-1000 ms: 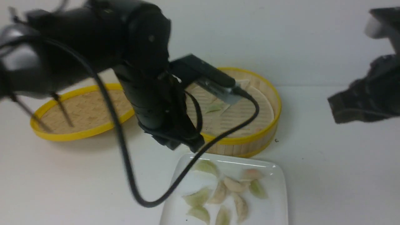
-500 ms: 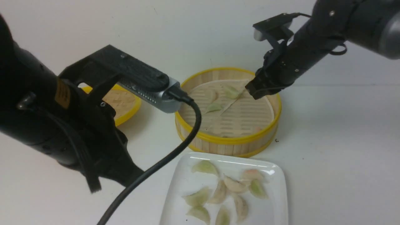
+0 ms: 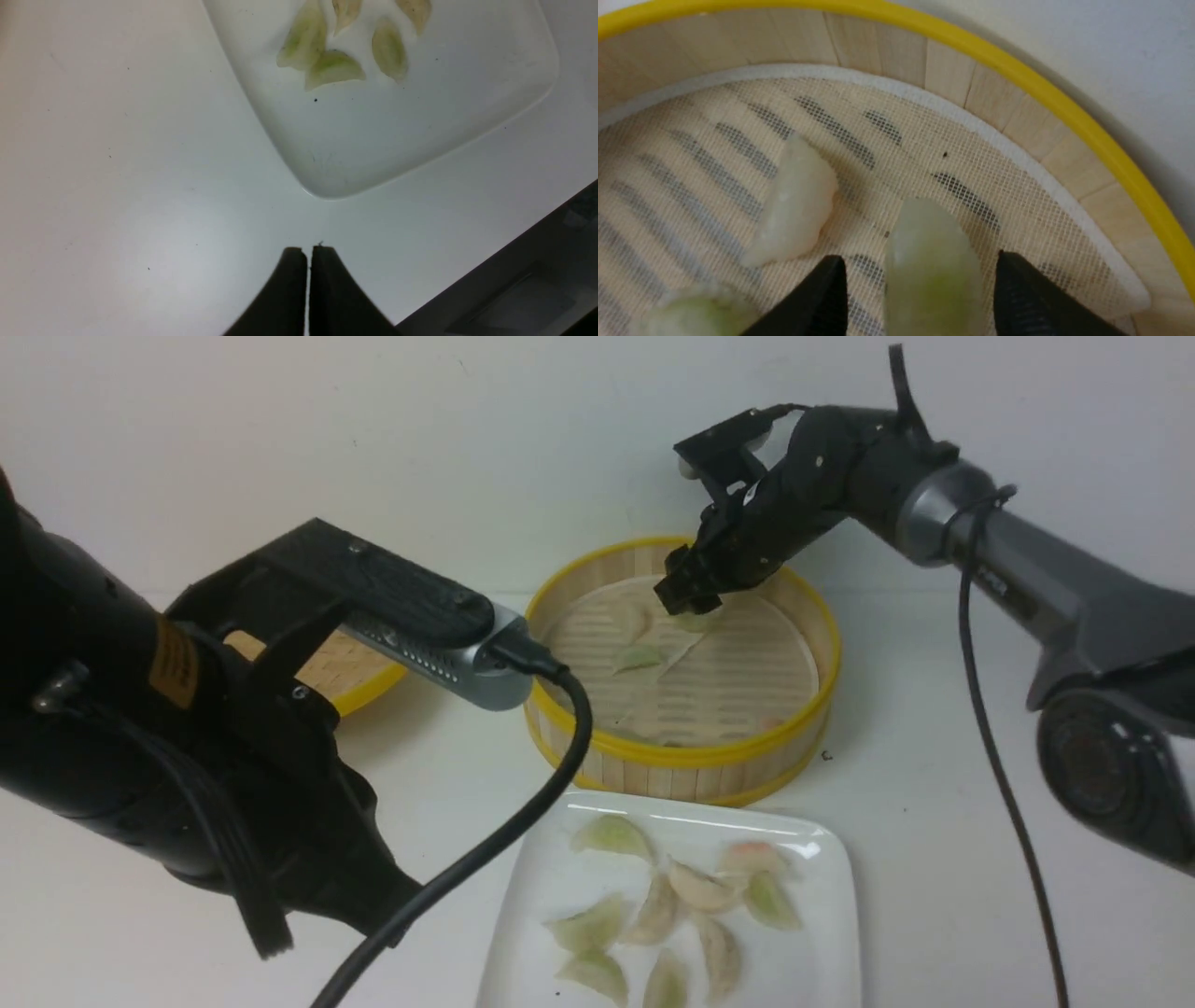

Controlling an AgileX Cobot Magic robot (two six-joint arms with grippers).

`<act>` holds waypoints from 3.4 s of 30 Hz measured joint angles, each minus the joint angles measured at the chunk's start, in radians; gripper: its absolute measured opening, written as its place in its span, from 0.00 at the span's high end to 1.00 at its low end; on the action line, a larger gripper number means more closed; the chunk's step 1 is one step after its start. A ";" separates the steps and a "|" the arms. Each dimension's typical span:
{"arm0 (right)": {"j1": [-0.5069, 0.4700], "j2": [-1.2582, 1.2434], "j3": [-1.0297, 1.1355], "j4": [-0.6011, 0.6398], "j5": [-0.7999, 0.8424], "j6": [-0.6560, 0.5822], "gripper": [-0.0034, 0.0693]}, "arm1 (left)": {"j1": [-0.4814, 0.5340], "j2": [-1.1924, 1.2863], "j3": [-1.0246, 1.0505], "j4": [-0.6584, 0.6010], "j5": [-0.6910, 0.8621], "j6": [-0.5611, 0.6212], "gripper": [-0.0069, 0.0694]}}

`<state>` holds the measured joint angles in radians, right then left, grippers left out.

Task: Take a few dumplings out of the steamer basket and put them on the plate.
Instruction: Use the right arm to grab a dumpling from inside the steamer, then use the right arm to put the dumpling into the plate, then use the left arm to grab a dumpling from the steamer

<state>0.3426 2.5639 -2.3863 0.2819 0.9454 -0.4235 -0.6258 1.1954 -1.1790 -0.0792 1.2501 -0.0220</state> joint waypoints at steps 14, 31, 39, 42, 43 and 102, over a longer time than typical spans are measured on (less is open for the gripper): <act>0.000 -0.162 -0.039 -0.043 0.295 0.133 0.58 | 0.000 0.000 0.000 0.018 0.000 0.000 0.92; 0.214 -0.985 1.307 0.065 0.016 0.151 0.58 | 0.000 0.087 0.000 0.029 -0.122 0.012 0.92; 0.236 -0.946 1.450 0.078 -0.123 0.177 0.54 | 0.013 0.265 -0.130 0.017 -0.151 0.022 0.92; 0.236 -0.932 1.451 0.080 -0.125 0.178 0.43 | 0.056 0.358 -0.268 -0.019 -0.133 0.088 0.91; 0.236 -0.932 1.451 0.082 -0.125 0.179 0.38 | 0.084 0.405 -0.325 -0.054 -0.121 0.134 0.91; 0.236 -1.609 1.455 -0.251 0.124 0.572 0.66 | 0.139 0.803 -0.945 -0.014 -0.020 0.309 0.71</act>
<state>0.5785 0.9546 -0.9316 0.0313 1.0699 0.1485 -0.4869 1.9989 -2.1244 -0.0936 1.2301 0.2874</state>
